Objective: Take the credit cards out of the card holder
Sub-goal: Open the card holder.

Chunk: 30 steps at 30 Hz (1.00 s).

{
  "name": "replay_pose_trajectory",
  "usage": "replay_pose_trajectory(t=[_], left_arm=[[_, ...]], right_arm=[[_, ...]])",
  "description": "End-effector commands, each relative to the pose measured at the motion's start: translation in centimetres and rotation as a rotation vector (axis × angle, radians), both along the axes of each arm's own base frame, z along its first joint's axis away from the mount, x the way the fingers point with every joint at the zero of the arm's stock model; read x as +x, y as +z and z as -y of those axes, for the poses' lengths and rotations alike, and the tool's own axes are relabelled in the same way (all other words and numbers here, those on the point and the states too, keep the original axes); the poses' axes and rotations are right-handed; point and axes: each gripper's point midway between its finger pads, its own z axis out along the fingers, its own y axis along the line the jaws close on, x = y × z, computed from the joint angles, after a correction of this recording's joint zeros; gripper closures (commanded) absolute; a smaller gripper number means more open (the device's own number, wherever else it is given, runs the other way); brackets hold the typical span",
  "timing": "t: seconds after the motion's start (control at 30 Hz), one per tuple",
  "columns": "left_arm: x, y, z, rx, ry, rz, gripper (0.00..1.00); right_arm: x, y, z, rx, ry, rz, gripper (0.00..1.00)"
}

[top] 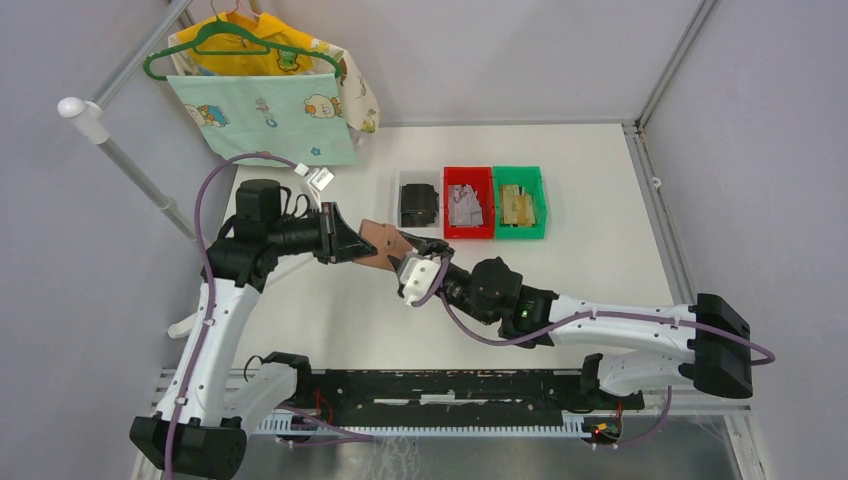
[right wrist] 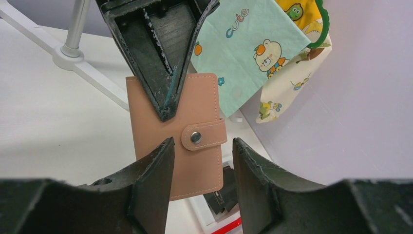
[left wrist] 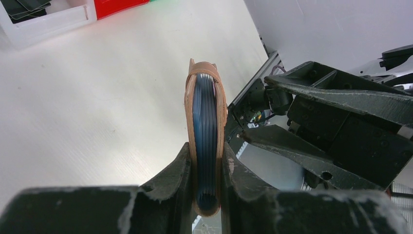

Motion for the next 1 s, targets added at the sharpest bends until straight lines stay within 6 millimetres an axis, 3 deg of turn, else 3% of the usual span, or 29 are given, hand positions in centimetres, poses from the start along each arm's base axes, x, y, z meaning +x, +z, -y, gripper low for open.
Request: replay_pose_trajectory(t=[0.0, 0.33, 0.73, 0.97], left_arm=[[-0.9, 2.4, 0.6, -0.068, -0.028, 0.022, 0.98], [-1.3, 3.3, 0.8, -0.090, -0.044, 0.024, 0.98], [-2.3, 3.7, 1.0, -0.110, -0.069, 0.009, 0.98], [-2.7, 4.4, 1.1, -0.124, -0.090, 0.021, 0.98]], right_arm=[[-0.2, 1.2, -0.2, 0.037, -0.003, 0.051, 0.48], [-0.4, 0.5, -1.6, 0.024, 0.017, 0.034, 0.49], [1.9, 1.0, -0.2, 0.053, -0.142, 0.065, 0.67], [2.4, 0.8, 0.0, 0.063, -0.177, 0.074, 0.70]])
